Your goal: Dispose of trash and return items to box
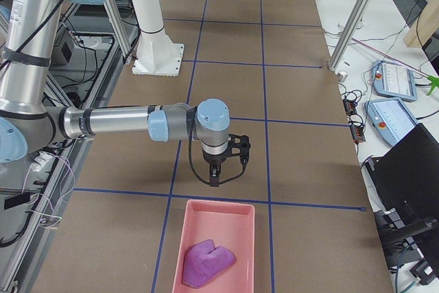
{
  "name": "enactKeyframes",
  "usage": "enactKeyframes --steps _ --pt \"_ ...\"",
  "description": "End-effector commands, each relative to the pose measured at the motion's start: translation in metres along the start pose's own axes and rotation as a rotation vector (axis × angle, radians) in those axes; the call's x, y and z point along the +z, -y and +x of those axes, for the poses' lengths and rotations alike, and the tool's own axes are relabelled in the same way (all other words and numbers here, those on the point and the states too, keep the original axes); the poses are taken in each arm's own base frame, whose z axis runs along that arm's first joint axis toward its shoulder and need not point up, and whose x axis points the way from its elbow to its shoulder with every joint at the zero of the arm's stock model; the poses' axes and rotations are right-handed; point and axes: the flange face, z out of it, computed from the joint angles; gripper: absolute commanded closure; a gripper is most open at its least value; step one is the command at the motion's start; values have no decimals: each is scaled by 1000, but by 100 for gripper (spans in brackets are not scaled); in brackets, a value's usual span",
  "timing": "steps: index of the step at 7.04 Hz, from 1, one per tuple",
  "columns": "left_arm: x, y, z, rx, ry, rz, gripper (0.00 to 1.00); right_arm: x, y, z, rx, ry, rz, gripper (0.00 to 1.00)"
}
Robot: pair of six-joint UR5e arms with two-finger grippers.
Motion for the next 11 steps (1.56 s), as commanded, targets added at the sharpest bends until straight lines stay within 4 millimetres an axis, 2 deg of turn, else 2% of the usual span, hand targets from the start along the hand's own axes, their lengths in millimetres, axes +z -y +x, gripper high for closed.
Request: enactKeyframes --steps 1,8,11 --pt "-1 1 1 6 1 6 1 0 1 -2 -4 0 -1 0" --pt "-3 1 3 14 1 13 1 -17 2 -18 -34 5 33 0" --pt "-3 1 3 14 1 13 1 -18 2 -19 -37 6 36 0"
